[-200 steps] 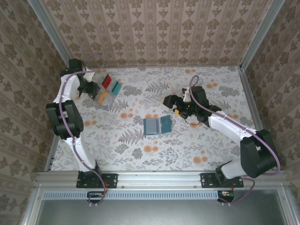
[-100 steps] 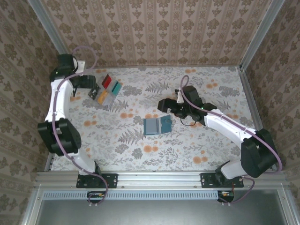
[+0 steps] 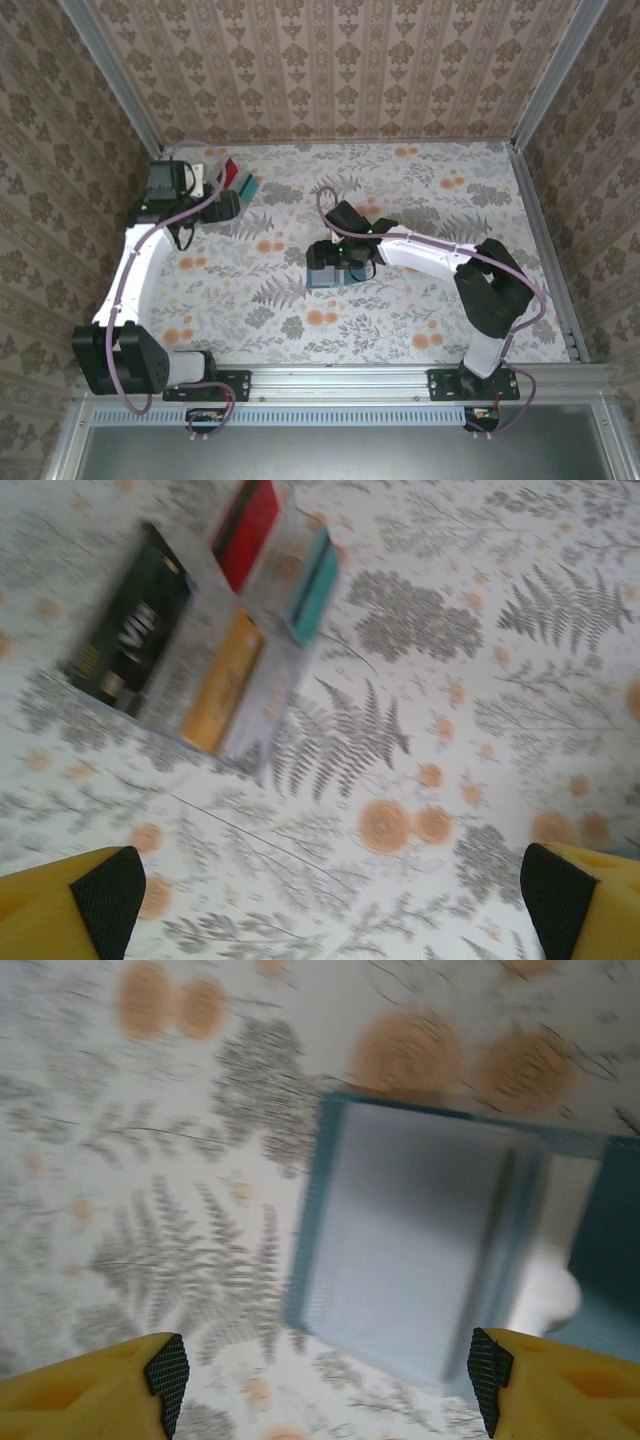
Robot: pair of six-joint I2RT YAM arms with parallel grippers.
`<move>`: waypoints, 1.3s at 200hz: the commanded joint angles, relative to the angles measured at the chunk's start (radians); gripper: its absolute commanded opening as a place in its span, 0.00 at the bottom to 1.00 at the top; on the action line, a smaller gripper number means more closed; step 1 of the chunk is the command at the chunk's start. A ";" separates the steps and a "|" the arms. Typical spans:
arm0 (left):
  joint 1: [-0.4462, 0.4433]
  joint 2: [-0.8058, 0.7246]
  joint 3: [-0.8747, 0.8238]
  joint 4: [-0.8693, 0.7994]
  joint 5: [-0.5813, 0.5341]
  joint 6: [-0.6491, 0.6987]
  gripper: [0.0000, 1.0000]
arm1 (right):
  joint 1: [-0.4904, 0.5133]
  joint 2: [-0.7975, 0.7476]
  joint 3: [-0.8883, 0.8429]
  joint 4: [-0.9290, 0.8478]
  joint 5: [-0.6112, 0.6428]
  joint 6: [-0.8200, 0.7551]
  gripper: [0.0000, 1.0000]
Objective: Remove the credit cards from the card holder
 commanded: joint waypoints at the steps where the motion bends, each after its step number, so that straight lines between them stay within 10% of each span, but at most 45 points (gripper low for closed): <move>1: -0.048 -0.053 -0.093 0.110 0.054 -0.136 1.00 | -0.005 0.032 0.035 -0.088 0.079 -0.024 0.76; 107: -0.219 0.032 -0.283 0.317 0.272 -0.406 0.89 | -0.010 0.173 0.084 -0.217 0.192 -0.082 0.57; 206: -0.442 0.267 -0.273 0.427 0.336 -0.525 0.48 | -0.053 0.118 -0.056 -0.055 0.087 -0.045 0.47; 260: -0.512 0.347 -0.268 0.476 0.328 -0.558 0.43 | -0.062 0.115 -0.078 -0.033 0.070 -0.021 0.43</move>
